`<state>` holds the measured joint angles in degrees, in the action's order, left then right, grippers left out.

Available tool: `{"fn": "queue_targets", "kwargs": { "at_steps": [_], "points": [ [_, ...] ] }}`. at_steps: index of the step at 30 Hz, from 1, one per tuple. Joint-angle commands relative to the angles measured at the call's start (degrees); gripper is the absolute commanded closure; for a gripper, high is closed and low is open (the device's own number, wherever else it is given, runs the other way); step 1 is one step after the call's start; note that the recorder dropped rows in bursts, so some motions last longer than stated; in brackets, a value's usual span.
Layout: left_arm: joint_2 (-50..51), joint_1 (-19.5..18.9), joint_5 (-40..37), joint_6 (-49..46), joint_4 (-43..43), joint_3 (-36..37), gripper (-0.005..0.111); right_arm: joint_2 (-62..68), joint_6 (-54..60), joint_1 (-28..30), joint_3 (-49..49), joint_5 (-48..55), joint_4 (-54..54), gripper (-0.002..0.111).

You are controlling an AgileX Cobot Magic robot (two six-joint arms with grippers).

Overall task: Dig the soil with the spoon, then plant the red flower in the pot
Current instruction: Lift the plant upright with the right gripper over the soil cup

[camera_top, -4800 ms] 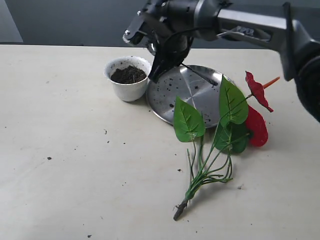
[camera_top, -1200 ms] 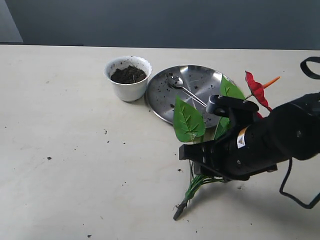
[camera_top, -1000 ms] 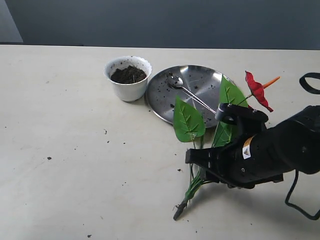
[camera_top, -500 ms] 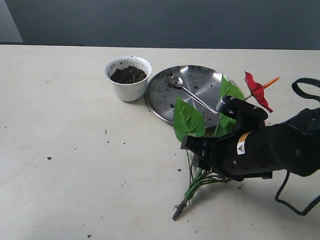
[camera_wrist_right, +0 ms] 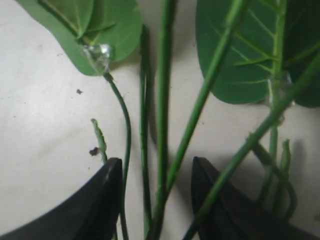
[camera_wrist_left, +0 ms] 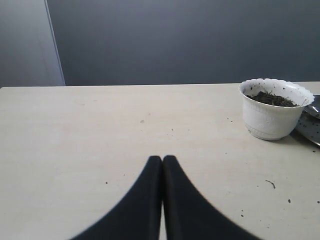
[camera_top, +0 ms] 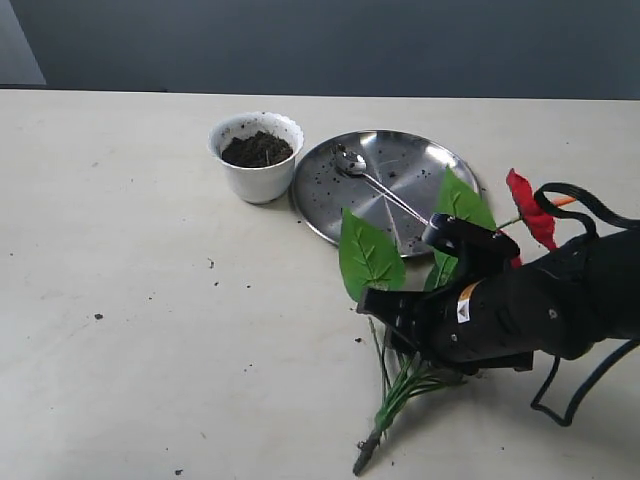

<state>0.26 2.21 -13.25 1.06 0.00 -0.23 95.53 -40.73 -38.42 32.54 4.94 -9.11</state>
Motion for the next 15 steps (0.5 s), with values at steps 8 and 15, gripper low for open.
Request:
{"fn": "queue_targets", "kwargs": {
  "at_steps": [8,15],
  "points": [
    [-0.3,0.3,0.0,0.0,-0.4,0.2,0.106,0.2,0.0,0.1,-0.3,-2.1,0.0,0.088],
    [-0.3,0.3,0.0,0.0,-0.4,0.2,0.106,-3.1,0.1,0.1,-0.3,-0.8,2.5,0.108]
  ]
}}
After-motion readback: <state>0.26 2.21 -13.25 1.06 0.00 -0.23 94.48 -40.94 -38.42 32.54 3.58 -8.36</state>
